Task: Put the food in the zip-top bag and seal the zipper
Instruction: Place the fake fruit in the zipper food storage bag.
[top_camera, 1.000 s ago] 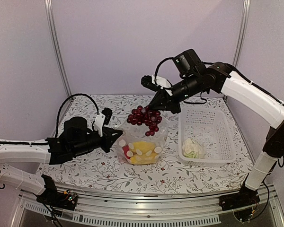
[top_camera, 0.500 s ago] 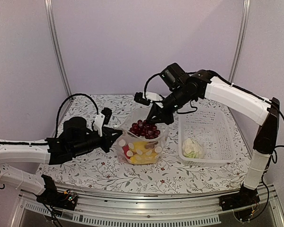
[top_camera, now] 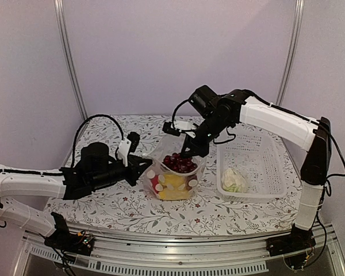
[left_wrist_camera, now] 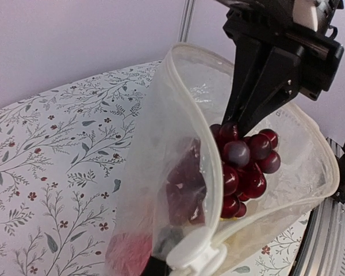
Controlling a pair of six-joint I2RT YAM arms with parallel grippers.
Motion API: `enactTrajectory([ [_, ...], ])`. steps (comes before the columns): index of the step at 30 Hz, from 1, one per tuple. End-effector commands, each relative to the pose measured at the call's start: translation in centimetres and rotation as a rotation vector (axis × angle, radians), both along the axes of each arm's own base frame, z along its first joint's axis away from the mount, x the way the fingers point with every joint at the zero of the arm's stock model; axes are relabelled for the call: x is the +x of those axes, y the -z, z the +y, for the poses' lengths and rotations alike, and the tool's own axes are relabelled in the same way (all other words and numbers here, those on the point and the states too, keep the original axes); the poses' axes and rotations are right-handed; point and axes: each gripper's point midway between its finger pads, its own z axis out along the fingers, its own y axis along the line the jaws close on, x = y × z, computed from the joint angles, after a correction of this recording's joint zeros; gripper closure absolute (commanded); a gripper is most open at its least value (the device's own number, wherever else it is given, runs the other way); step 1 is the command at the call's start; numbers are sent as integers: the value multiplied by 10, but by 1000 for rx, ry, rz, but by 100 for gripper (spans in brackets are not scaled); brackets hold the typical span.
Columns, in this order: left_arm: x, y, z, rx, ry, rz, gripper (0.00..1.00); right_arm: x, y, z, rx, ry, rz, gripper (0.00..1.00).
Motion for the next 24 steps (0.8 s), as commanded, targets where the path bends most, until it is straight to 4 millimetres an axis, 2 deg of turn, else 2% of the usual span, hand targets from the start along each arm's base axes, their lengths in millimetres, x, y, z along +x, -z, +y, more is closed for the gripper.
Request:
enactTrajectory([
  [1, 1, -19, -11, -41, 27, -35, 100, 2, 8, -1, -44, 26, -13, 98],
  [7, 0, -27, -9, -39, 25, -56, 100, 10, 25, -6, -109, 57, -29, 96],
  [15, -3, -35, 0, -37, 9, -66, 100, 6, 33, 3, -112, 37, -1, 93],
  [18, -3, -31, 1, -28, 5, -60, 100, 3, 20, 9, -80, 22, 10, 73],
  [22, -1, -22, 2, -5, -3, -58, 100, -15, -16, 14, 14, -48, 25, 57],
  [24, 0, -20, 3, 2, -8, -57, 100, -23, -31, 13, 42, -73, 6, 53],
])
